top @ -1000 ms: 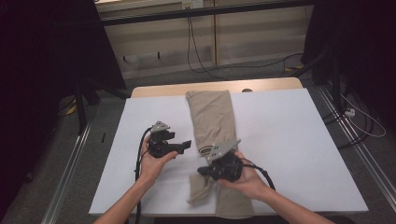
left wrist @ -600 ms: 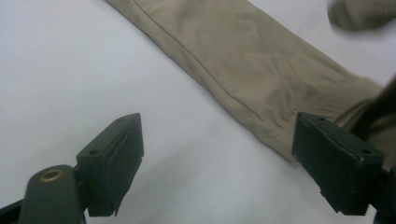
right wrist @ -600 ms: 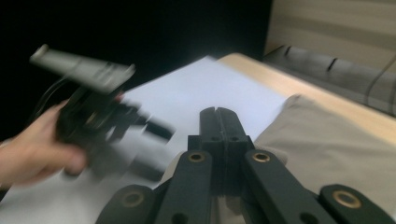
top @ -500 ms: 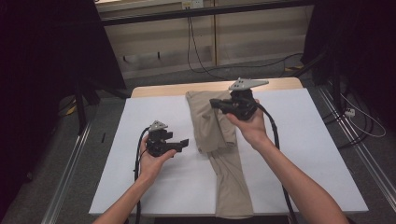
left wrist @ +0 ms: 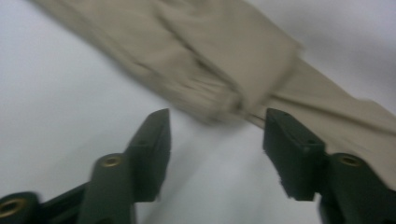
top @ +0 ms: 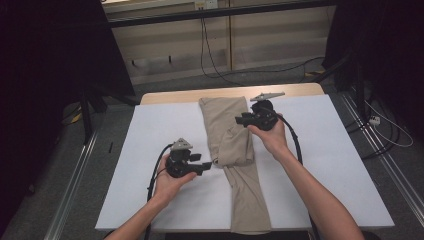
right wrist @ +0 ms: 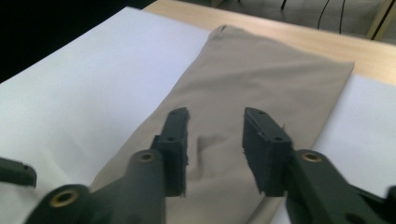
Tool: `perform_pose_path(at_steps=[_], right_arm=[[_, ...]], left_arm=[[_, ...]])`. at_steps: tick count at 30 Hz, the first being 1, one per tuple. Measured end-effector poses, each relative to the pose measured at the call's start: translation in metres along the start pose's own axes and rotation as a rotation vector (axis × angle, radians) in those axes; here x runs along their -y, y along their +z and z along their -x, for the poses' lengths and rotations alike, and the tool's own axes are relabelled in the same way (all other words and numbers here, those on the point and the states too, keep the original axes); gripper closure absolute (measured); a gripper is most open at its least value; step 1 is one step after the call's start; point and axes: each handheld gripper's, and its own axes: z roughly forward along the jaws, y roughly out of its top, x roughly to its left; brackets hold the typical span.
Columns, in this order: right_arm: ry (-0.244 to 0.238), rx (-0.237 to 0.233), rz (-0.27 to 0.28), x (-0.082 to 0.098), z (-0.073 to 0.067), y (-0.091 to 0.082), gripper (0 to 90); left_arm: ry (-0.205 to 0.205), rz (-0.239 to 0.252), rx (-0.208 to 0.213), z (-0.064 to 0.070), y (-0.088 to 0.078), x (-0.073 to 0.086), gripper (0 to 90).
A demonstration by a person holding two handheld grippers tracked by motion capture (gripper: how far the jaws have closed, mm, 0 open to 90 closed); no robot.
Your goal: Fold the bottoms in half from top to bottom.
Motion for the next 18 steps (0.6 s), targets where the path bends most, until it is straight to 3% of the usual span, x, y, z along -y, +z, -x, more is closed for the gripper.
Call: perform_pose_path(at_steps=[6,10,13,14,16,18], right_arm=[[-0.041,-0.027,-0.037,0.044,-0.021,-0.035,59.0],[-0.08,-0.087,-0.101,0.081,-0.039,-0.066,70.4],[-0.121,-0.108,-0.159,0.107,-0.051,-0.082,71.7],[-0.13,-0.136,-0.185,0.115,-0.054,-0.085,72.1],[-0.151,-0.148,-0.22,0.128,-0.064,-0.091,74.6],[-0.172,-0.153,-0.238,0.135,-0.071,-0.096,75.4]], left_arm=[[0.091,-0.053,0.112,0.05,0.002,0.011,63.1],[0.15,-0.086,0.181,0.077,0.004,0.02,64.2],[0.192,-0.111,0.233,0.091,0.01,0.024,67.0],[0.208,-0.116,0.242,0.095,0.014,0.025,71.5],[0.233,-0.151,0.225,0.102,0.021,0.029,76.8],[0.284,-0.16,0.208,0.107,0.026,0.033,89.1]])
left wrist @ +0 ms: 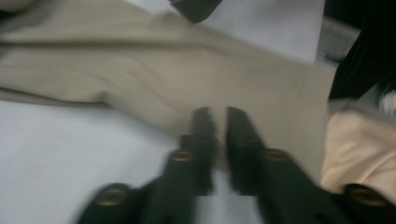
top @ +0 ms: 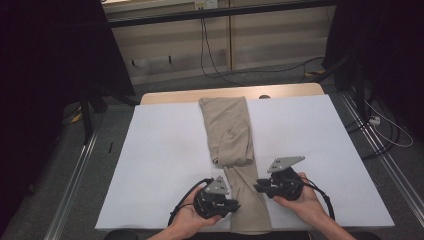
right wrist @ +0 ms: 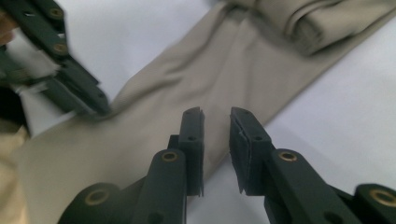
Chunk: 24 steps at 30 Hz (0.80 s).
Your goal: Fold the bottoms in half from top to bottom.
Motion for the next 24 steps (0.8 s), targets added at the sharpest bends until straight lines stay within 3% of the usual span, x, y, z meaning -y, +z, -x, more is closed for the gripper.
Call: perform_pose_path(at_steps=[1,5,8,11,14,16,18,20,22,24], right_arm=[[-0.017,-0.005,-0.009,0.004,-0.004,-0.002,76.2],[-0.056,-0.05,-0.025,0.016,-0.021,-0.009,76.5],[-0.108,-0.057,-0.062,0.024,-0.036,-0.008,73.4],[-0.151,-0.051,-0.083,0.026,-0.048,-0.003,63.4],[-0.217,-0.03,-0.091,0.024,-0.058,0.0,64.6],[-0.206,-0.052,-0.091,0.025,-0.059,0.0,75.5],[-0.175,-0.069,-0.089,0.027,-0.059,-0.002,89.9],[-0.165,-0.072,-0.091,0.029,-0.061,-0.004,90.0],[-0.158,-0.069,-0.096,0.03,-0.061,-0.005,90.0],[-0.123,-0.093,-0.097,0.031,-0.059,-0.006,90.0]], left_arm=[[0.015,-0.015,-0.002,0.0,-0.001,-0.001,90.0],[0.008,-0.047,-0.01,0.005,-0.007,0.002,90.0],[-0.028,-0.064,-0.031,0.007,-0.018,0.008,90.0],[-0.068,-0.026,-0.018,0.007,-0.028,0.015,90.0],[-0.089,-0.007,0.015,0.006,-0.033,0.018,90.0],[-0.081,0.003,0.027,0.007,-0.033,0.018,90.0],[-0.052,0.022,0.023,0.01,-0.03,0.017,79.2],[-0.03,0.019,0.039,0.012,-0.025,0.015,70.3],[-0.007,-0.018,0.012,0.016,-0.019,0.016,62.2],[0.038,-0.017,-0.043,0.023,-0.016,0.017,63.1]])
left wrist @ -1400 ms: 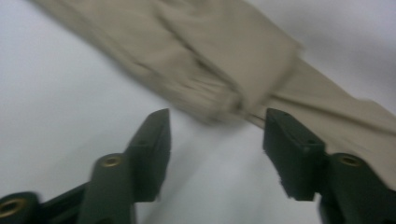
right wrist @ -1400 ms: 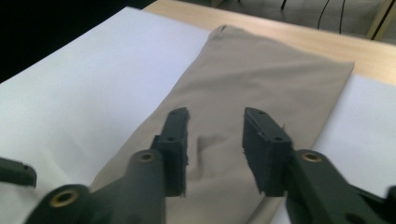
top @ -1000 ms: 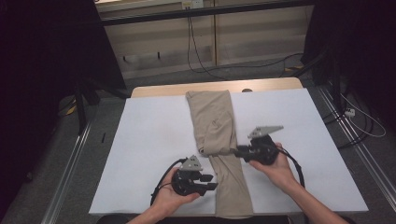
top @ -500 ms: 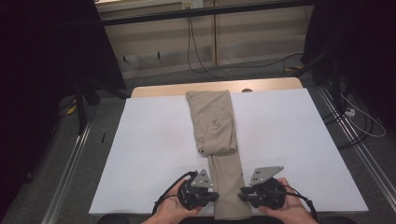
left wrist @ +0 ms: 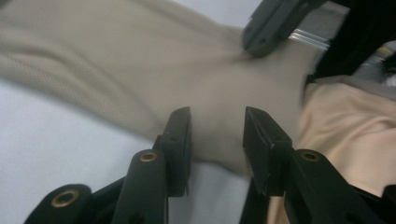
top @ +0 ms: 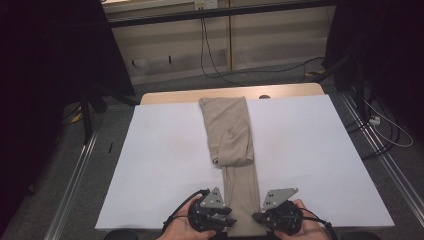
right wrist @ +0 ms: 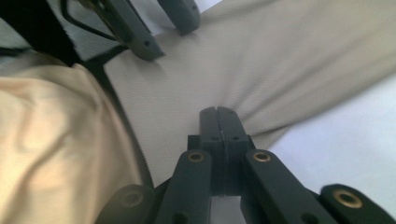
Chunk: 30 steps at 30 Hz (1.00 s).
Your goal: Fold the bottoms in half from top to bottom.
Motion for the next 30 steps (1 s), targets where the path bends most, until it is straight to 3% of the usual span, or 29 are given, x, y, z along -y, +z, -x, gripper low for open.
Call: perform_pose_path(at_steps=[1,2,3,4,7,9,11,12,14,16,17,19,21,25,27,30], right_arm=[[0.02,-0.022,0.0,0.001,0.002,-0.001,90.0],[0.039,-0.03,0.0,0.002,0.003,-0.001,90.0],[0.045,-0.032,-0.002,0.001,0.003,-0.001,90.0],[0.035,-0.029,-0.004,0.001,0.003,-0.001,90.0],[0.037,-0.024,-0.006,-0.001,0.002,0.0,89.8],[0.066,-0.039,-0.004,-0.002,0.007,-0.001,80.5],[0.064,0.004,0.019,-0.006,0.016,-0.004,74.8],[0.083,0.033,0.043,-0.011,0.024,-0.006,72.8],[0.075,0.06,0.071,-0.019,0.037,-0.008,73.3],[0.069,0.115,0.103,-0.034,0.055,-0.009,74.6],[0.086,0.118,0.108,-0.039,0.063,-0.008,76.7],[0.116,0.146,0.137,-0.055,0.084,-0.002,80.0],[0.124,0.178,0.127,-0.067,0.1,0.007,83.5],[0.168,0.222,0.1,-0.081,0.123,0.024,83.4],[0.198,0.218,0.101,-0.084,0.131,0.03,81.6],[0.199,0.219,0.101,-0.088,0.134,0.035,79.1]], left_arm=[[0.033,-0.019,-0.017,0.003,-0.001,-0.001,71.0],[0.038,-0.026,-0.023,0.005,-0.001,-0.001,87.1],[0.031,-0.027,-0.029,0.006,-0.001,-0.001,90.0],[0.038,-0.035,-0.026,0.007,-0.001,-0.002,90.0],[-0.002,-0.055,0.008,0.006,-0.006,0.0,90.0],[-0.05,-0.048,0.039,0.0,-0.01,0.0,90.0],[-0.12,-0.014,0.075,-0.01,-0.012,-0.002,85.4],[-0.129,0.005,0.072,-0.015,-0.014,-0.004,78.8],[-0.138,0.031,0.024,-0.026,-0.017,-0.01,70.5],[-0.174,0.065,-0.038,-0.046,-0.019,-0.018,63.6],[-0.184,0.078,-0.082,-0.061,-0.019,-0.024,61.7],[-0.2,0.095,-0.129,-0.082,-0.018,-0.032,58.9],[-0.218,0.114,-0.199,-0.107,-0.015,-0.041,57.4],[-0.278,0.141,-0.263,-0.138,-0.009,-0.053,49.5],[-0.311,0.16,-0.268,-0.149,-0.004,-0.056,46.8],[-0.329,0.115,-0.29,-0.161,0.006,-0.056,42.6]])
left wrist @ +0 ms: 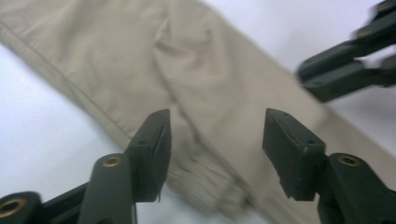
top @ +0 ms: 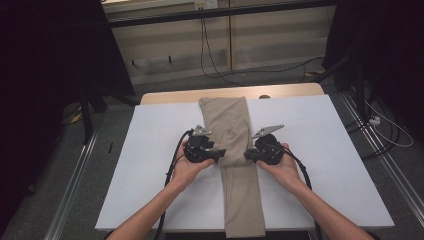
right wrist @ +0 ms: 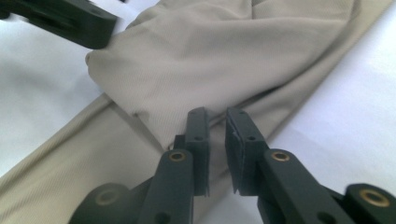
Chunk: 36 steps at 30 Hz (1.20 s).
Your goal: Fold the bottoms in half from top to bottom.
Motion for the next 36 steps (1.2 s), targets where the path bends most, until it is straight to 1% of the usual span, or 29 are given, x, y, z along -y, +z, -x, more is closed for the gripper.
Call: perform_pose_path(at_steps=[2,3,4,5,6,7,8,9,11,12,14,15,16,18,19,21,22,23,24,25,27,28,30,31,32,33,34,35,36], right_arm=[[-0.007,-0.01,0.014,-0.002,-0.002,-0.001,77.2],[-0.005,-0.015,0.018,-0.003,-0.002,0.0,76.0],[-0.001,-0.02,0.017,-0.004,-0.002,0.001,74.4],[-0.004,-0.022,0.017,-0.004,-0.002,0.003,72.1],[0.002,-0.021,0.018,-0.004,-0.002,0.005,69.8],[0.011,-0.024,0.024,-0.005,-0.001,0.007,68.0],[0.029,-0.046,0.043,-0.005,0.001,0.008,67.9],[0.039,-0.053,0.053,-0.005,0.001,0.008,67.6],[0.042,-0.055,0.071,-0.005,0.001,0.007,67.1],[0.032,-0.061,0.066,-0.005,0.0,0.006,67.0],[0.041,-0.07,0.072,-0.004,-0.001,0.005,66.1],[0.039,-0.081,0.069,-0.003,-0.002,0.006,66.1],[0.023,-0.077,0.06,-0.002,-0.004,0.007,65.0],[0.026,-0.1,0.063,0.0,-0.006,0.009,64.2],[0.015,-0.099,0.055,0.0,-0.008,0.01,64.3],[-0.022,-0.076,0.035,0.0,-0.012,0.012,70.6],[-0.029,-0.075,0.036,0.0,-0.013,0.013,77.6],[-0.029,-0.081,0.04,0.001,-0.014,0.012,87.3],[-0.028,-0.083,0.049,0.001,-0.014,0.009,90.0],[-0.028,-0.079,0.053,0.001,-0.015,0.007,90.0],[-0.037,-0.093,0.056,0.004,-0.015,-0.001,90.0],[-0.036,-0.092,0.055,0.007,-0.015,-0.005,90.0],[-0.031,-0.11,0.049,0.013,-0.014,-0.013,90.0],[-0.031,-0.11,0.048,0.017,-0.015,-0.017,90.0],[-0.032,-0.108,0.044,0.022,-0.015,-0.021,90.0],[-0.034,-0.111,0.04,0.026,-0.016,-0.024,90.0],[-0.035,-0.11,0.035,0.03,-0.016,-0.027,90.0],[-0.034,-0.109,0.029,0.032,-0.017,-0.029,90.0],[-0.033,-0.111,0.021,0.036,-0.018,-0.032,90.0]], left_arm=[[-0.045,-0.02,0.015,-0.004,0.009,0.003,44.2],[-0.058,-0.016,0.024,-0.005,0.01,0.004,49.0],[-0.055,-0.027,0.036,-0.005,0.011,0.004,58.4],[-0.052,-0.028,0.04,-0.005,0.011,0.005,71.8],[-0.054,-0.034,0.038,-0.005,0.011,0.005,81.3],[-0.062,-0.029,0.051,-0.006,0.009,0.005,87.4],[-0.065,-0.021,0.052,-0.005,0.008,0.005,89.1],[-0.068,-0.021,0.065,-0.006,0.005,0.005,89.6],[-0.071,-0.013,0.063,-0.007,0.0,0.005,89.9],[-0.07,-0.012,0.063,-0.007,-0.002,0.006,90.0],[-0.064,-0.01,0.063,-0.008,-0.004,0.007,90.0],[-0.072,-0.01,0.06,-0.008,-0.005,0.008,90.0],[-0.08,-0.009,0.061,-0.008,-0.005,0.009,90.0],[-0.087,-0.009,0.085,-0.008,-0.008,0.011,90.0],[-0.087,-0.008,0.088,-0.006,-0.009,0.013,90.0],[-0.074,-0.006,0.079,-0.003,-0.01,0.014,90.0],[-0.075,-0.01,0.086,-0.002,-0.012,0.015,90.0],[-0.075,-0.004,0.089,-0.001,-0.014,0.016,90.0],[-0.068,-0.005,0.096,0.0,-0.016,0.017,90.0],[-0.064,0.001,0.102,0.003,-0.018,0.019,90.0],[-0.065,0.006,0.125,0.006,-0.022,0.022,90.0],[-0.061,0.001,0.14,0.01,-0.025,0.024,89.9],[-0.062,-0.001,0.167,0.016,-0.027,0.028,89.9],[-0.033,-0.01,0.155,0.023,-0.028,0.031,89.9],[-0.016,-0.016,0.159,0.027,-0.029,0.033,89.9],[-0.006,-0.027,0.169,0.03,-0.03,0.035,89.8],[-0.004,-0.025,0.169,0.033,-0.03,0.037,89.8],[0.011,-0.038,0.174,0.036,-0.032,0.039,89.6],[0.028,-0.04,0.166,0.038,-0.033,0.04,89.4]])
